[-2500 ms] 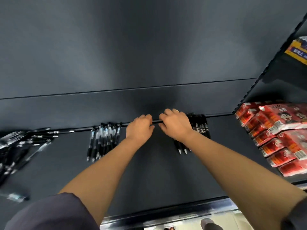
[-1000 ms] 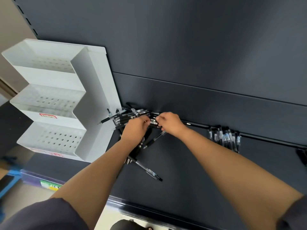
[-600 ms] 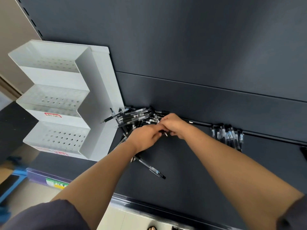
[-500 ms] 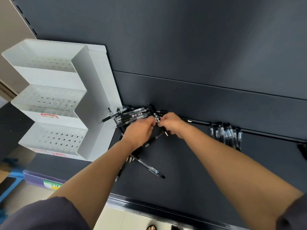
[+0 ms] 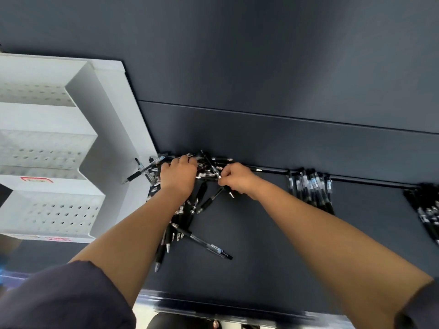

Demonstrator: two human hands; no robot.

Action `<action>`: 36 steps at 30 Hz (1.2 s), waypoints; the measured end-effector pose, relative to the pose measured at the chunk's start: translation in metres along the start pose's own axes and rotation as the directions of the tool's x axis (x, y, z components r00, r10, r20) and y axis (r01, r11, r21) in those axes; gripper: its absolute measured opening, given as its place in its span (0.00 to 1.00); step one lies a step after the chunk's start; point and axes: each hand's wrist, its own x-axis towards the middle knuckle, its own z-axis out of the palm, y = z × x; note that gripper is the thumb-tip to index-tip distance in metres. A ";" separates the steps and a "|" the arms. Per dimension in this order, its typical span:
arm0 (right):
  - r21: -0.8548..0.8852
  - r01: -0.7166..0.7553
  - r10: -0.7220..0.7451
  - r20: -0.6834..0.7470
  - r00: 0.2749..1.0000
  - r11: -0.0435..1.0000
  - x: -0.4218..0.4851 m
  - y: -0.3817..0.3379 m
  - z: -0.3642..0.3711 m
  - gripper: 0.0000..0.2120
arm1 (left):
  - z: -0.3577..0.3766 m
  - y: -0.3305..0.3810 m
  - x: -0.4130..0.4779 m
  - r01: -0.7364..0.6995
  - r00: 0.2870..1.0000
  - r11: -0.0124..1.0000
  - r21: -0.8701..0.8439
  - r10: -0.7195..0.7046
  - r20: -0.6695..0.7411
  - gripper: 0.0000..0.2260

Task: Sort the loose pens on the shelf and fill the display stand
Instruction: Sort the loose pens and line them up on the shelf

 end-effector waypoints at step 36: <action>0.513 -0.097 0.108 0.008 0.994 0.853 -0.146 0.138 -0.138 0.08 | -0.048 0.245 -0.053 0.403 0.911 -0.055 -0.914 0.123 0.394 0.06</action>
